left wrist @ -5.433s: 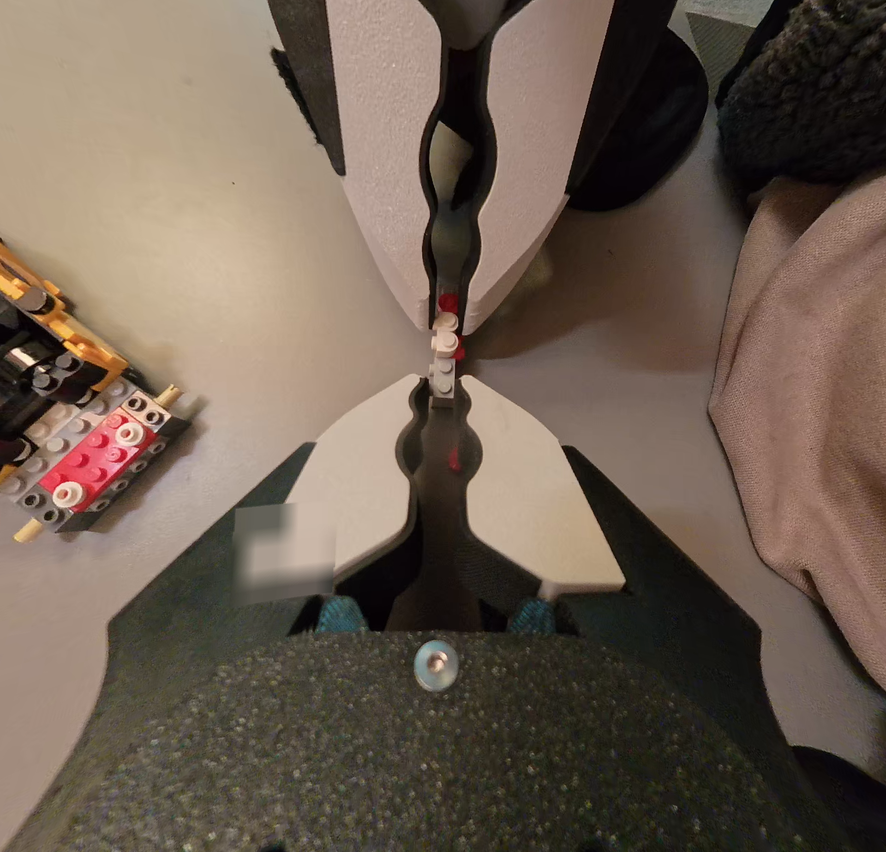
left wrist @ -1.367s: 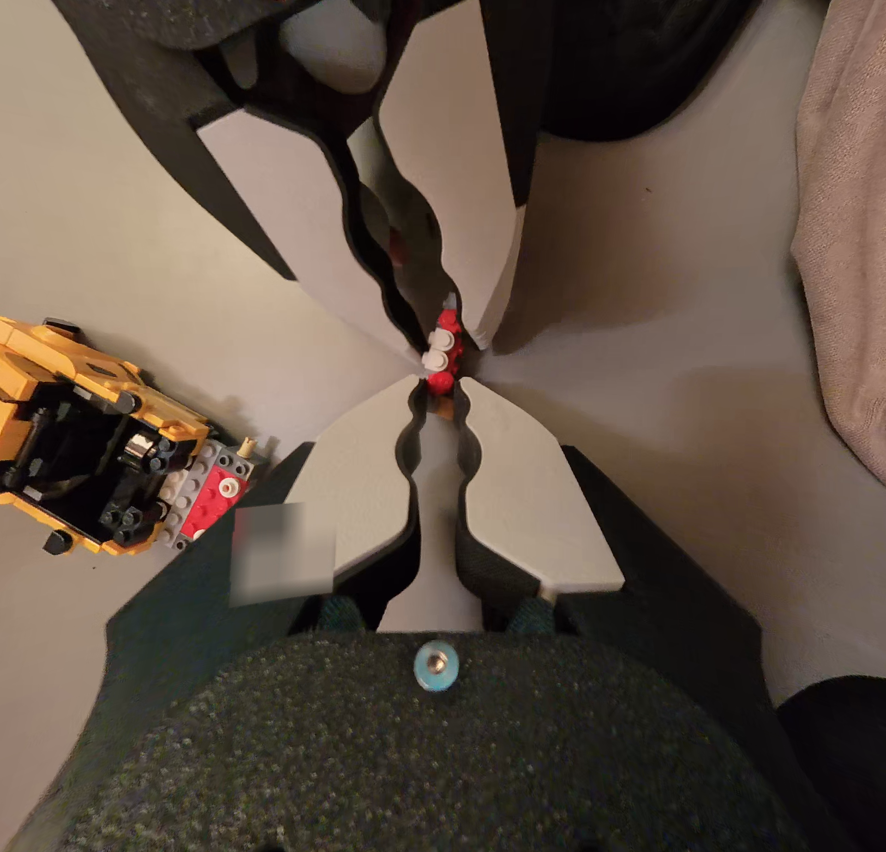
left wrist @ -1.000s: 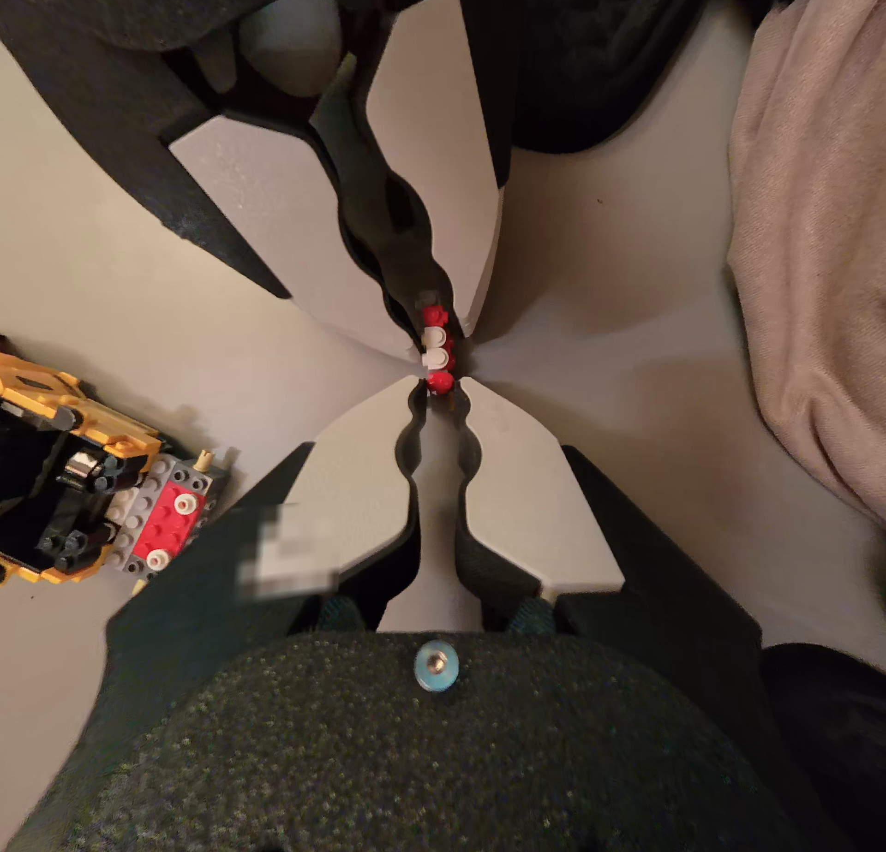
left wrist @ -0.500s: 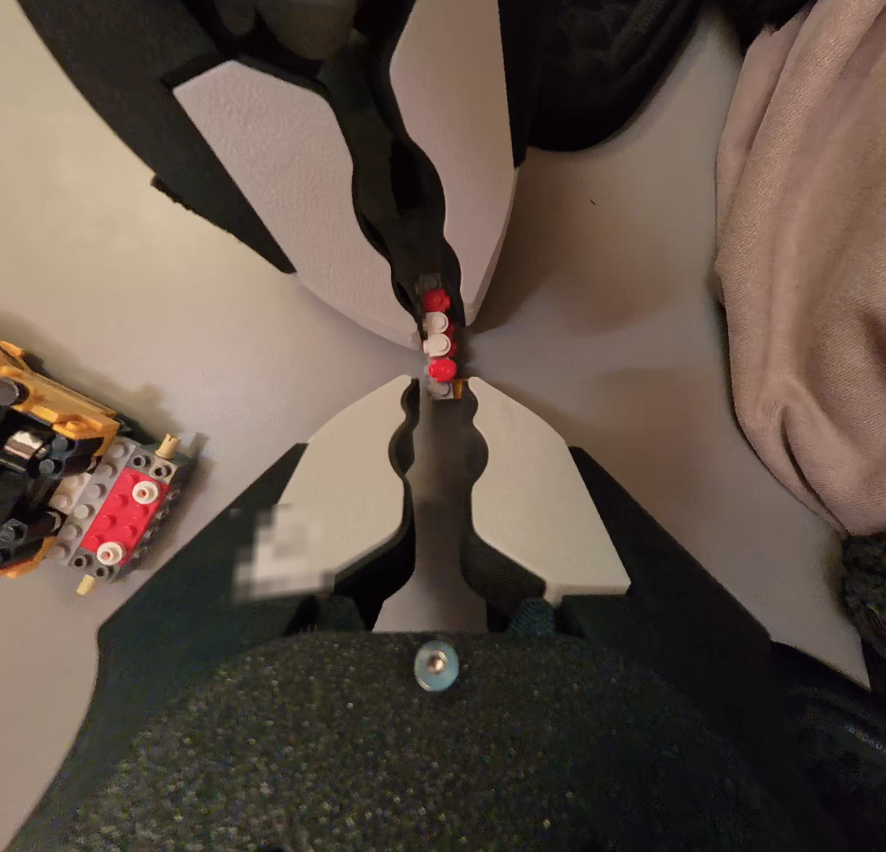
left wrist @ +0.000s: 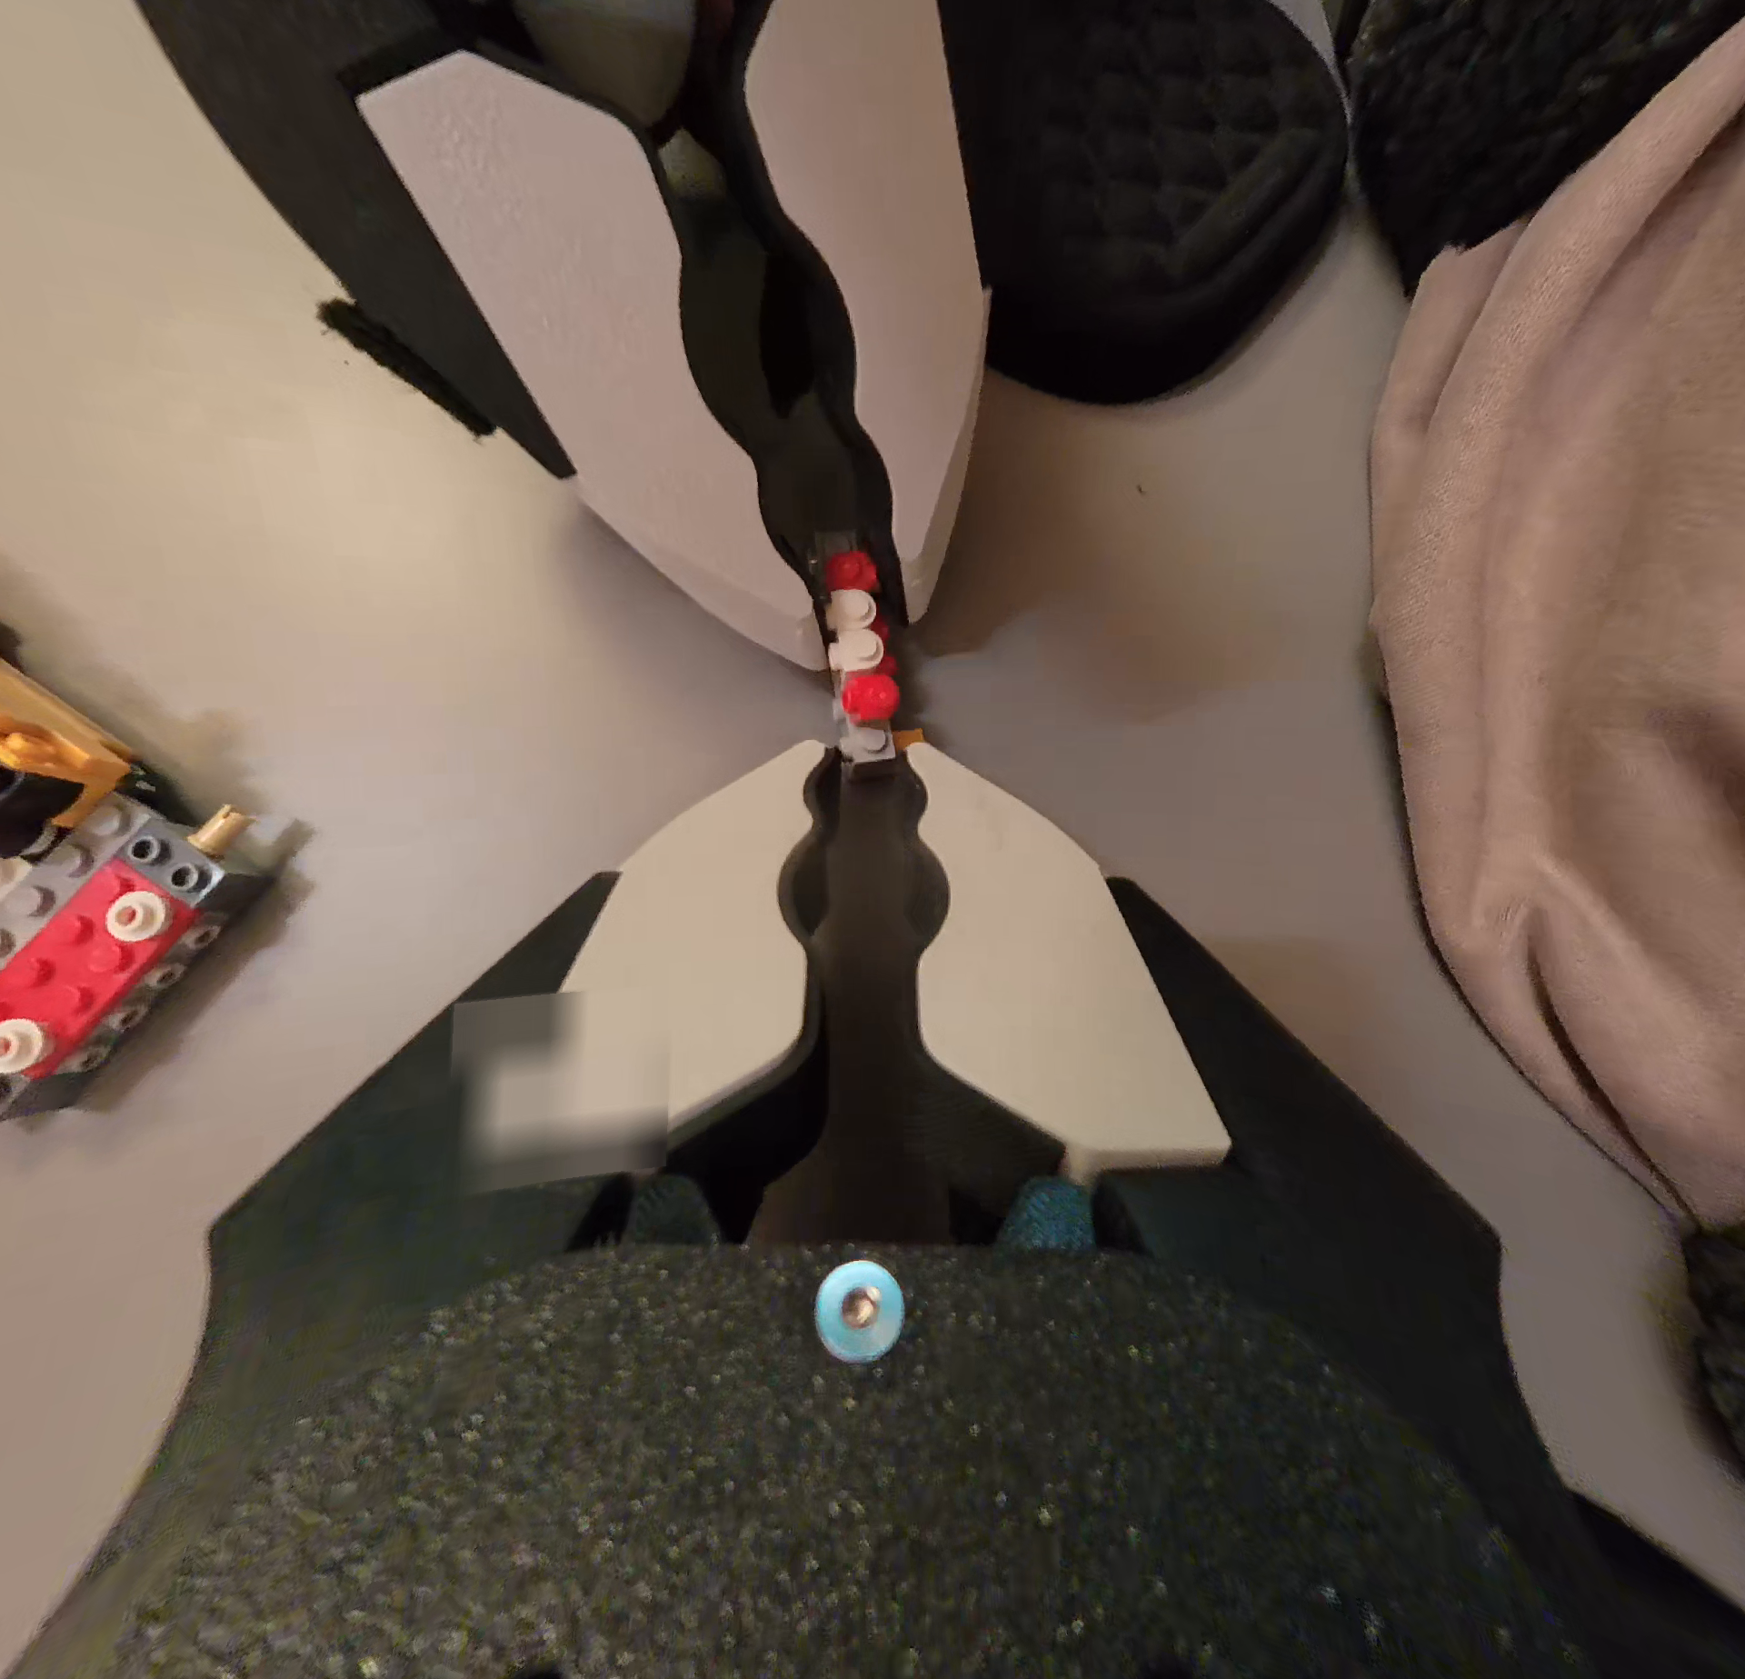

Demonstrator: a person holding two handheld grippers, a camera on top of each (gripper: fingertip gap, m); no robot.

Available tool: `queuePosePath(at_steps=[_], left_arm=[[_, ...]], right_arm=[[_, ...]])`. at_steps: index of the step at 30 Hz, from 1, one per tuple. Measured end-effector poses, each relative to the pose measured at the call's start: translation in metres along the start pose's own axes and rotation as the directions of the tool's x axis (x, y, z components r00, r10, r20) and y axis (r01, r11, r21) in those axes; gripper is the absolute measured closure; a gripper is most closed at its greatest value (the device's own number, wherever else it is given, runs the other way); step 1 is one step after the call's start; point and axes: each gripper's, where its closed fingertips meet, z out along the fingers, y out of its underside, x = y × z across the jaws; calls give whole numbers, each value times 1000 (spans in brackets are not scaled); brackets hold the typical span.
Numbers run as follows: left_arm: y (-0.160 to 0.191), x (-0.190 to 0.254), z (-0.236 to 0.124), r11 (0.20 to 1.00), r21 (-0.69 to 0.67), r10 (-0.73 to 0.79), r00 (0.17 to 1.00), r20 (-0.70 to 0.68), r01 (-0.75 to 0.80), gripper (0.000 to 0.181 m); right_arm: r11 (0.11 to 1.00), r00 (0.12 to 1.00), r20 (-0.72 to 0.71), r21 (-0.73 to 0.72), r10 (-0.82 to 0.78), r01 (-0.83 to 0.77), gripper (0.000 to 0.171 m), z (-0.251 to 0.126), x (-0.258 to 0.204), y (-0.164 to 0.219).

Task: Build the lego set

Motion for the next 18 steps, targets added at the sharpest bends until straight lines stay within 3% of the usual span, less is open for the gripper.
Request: queuePosePath(at_steps=[7,18], left_arm=[[-4,0,0,996,74,-56,998,41,53,172],[-2,1,1,996,73,-58,997,60,54,172]], right_arm=[[998,1000,22,-55,17,-16,156,-5,0,1],[996,954,-298,-69,32,-54,153,-13,2,-27]])
